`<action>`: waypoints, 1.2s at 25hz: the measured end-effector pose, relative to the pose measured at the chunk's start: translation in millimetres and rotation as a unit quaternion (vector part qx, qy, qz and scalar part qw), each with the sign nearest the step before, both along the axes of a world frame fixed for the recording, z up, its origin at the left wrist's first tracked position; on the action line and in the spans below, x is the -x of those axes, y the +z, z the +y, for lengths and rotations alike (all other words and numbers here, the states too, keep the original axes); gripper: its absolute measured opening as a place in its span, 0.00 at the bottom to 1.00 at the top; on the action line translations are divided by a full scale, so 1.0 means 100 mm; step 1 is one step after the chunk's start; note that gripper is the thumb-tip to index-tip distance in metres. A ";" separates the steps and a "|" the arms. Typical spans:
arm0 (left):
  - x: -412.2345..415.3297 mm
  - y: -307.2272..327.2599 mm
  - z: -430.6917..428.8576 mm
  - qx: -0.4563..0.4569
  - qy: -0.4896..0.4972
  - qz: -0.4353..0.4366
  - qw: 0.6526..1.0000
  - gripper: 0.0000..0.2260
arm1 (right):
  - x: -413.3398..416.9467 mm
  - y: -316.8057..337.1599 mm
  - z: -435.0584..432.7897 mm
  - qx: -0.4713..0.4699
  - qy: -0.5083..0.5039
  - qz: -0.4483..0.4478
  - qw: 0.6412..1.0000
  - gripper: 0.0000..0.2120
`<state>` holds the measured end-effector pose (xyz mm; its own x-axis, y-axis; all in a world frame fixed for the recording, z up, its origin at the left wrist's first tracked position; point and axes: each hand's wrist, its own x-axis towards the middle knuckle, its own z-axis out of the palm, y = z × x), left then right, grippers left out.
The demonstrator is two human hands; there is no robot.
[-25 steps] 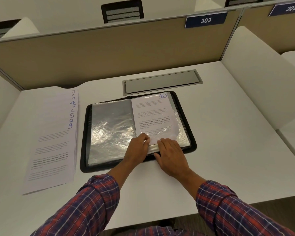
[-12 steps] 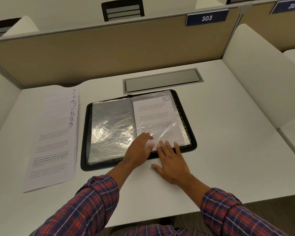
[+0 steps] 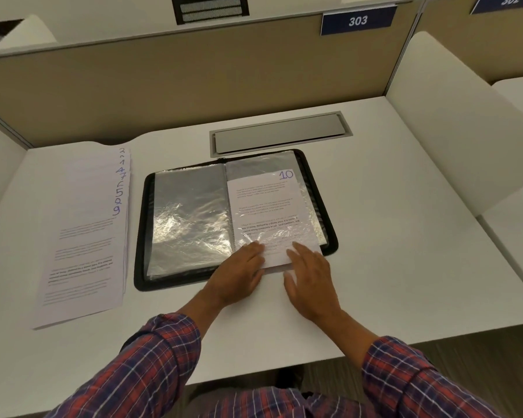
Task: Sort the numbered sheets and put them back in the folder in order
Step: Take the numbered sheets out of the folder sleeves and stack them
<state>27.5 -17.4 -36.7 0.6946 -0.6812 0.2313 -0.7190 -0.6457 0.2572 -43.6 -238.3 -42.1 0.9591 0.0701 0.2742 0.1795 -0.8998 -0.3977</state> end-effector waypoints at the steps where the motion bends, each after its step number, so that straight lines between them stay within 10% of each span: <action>1: 0.02 0.00 0.00 0.000 -0.003 -0.017 1.000 0.10 | -0.03 0.04 -0.03 -0.052 -0.043 -0.001 0.998 0.23; 7: 0.25 -0.05 0.05 -0.013 -0.029 0.004 0.999 0.07 | -0.24 0.23 -0.18 -0.294 -0.191 0.093 0.932 0.18; 23: 1.41 0.30 0.40 -0.079 -0.107 0.099 0.986 0.12 | -0.05 0.42 -0.02 -0.414 -0.335 0.200 0.822 0.17; 26: 1.56 0.27 0.47 -0.068 -0.116 0.101 0.986 0.12 | 0.06 0.37 0.00 -0.458 -0.331 0.241 0.789 0.02; 30: 1.68 0.28 0.56 0.025 -0.062 0.153 0.986 0.19 | 0.31 0.39 0.02 -0.471 -0.323 0.257 0.780 0.06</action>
<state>-140.6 39.0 -8.5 0.6496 -0.7579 0.0598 -0.6755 -0.5393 0.5028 -74.9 -236.3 -2.7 0.7115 -0.4740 -0.5187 -0.5904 -0.0030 -0.8071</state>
